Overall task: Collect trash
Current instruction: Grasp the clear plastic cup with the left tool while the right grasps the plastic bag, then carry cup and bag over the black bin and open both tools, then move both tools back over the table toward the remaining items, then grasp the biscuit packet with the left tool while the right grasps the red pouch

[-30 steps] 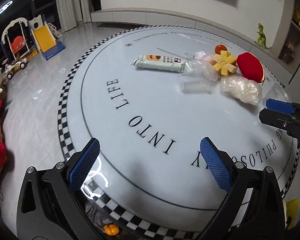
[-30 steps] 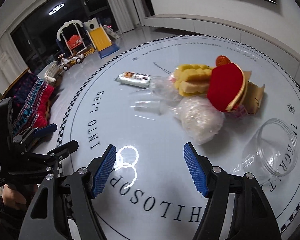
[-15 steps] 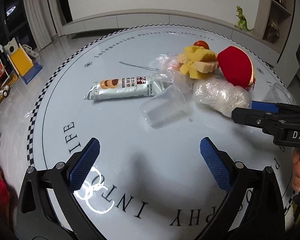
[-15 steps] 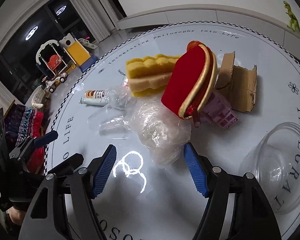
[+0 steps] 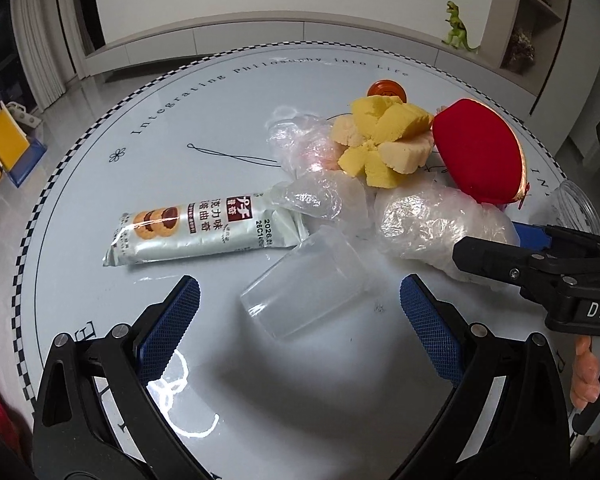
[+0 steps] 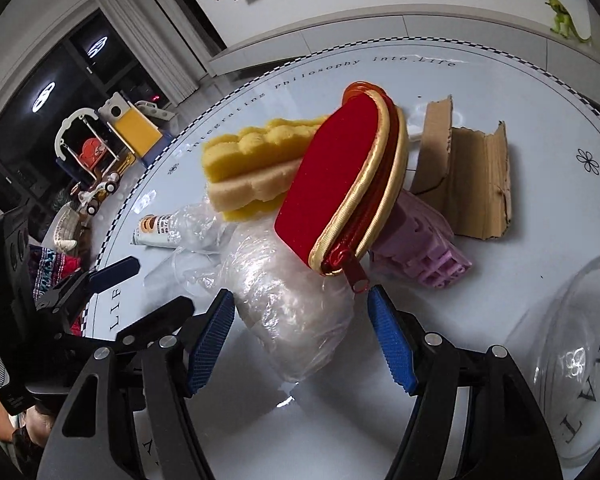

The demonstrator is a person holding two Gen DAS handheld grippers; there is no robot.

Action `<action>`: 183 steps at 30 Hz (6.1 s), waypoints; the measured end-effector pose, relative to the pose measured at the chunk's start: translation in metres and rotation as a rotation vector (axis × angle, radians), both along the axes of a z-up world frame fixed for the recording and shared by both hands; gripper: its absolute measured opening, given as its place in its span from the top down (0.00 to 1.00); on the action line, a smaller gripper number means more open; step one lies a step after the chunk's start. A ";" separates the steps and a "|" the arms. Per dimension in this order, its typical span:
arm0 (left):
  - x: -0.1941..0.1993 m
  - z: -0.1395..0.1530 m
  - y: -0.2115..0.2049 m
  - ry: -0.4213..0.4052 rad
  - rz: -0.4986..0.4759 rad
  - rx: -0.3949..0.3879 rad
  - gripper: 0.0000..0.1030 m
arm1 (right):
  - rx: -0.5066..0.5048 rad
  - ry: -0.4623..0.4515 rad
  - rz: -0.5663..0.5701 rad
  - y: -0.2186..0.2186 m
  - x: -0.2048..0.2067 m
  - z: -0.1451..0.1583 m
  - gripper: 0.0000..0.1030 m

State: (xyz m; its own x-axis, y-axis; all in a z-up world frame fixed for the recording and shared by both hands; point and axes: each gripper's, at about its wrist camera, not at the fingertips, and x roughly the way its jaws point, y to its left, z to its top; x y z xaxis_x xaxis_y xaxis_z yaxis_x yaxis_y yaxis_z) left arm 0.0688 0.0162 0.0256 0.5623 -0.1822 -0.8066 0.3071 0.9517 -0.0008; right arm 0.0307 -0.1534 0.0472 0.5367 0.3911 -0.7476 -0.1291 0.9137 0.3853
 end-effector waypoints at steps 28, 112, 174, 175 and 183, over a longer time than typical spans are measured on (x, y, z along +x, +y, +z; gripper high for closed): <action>-0.077 0.014 0.024 -0.014 0.076 0.028 0.36 | 0.106 -0.024 0.137 0.030 -0.047 0.026 0.65; -0.357 -0.014 0.220 0.015 0.770 -0.018 0.06 | -0.080 -0.137 0.729 0.254 -0.232 0.050 0.29; -0.008 0.019 0.047 -0.007 -0.010 0.091 0.06 | -0.061 -0.009 0.092 0.010 0.036 -0.001 0.53; -0.003 0.019 0.046 -0.008 -0.022 0.100 0.06 | -0.051 -0.010 0.100 0.009 0.035 0.001 0.53; 0.053 0.008 0.037 0.021 -0.186 0.191 0.06 | -0.007 -0.004 0.126 0.005 0.029 0.011 0.53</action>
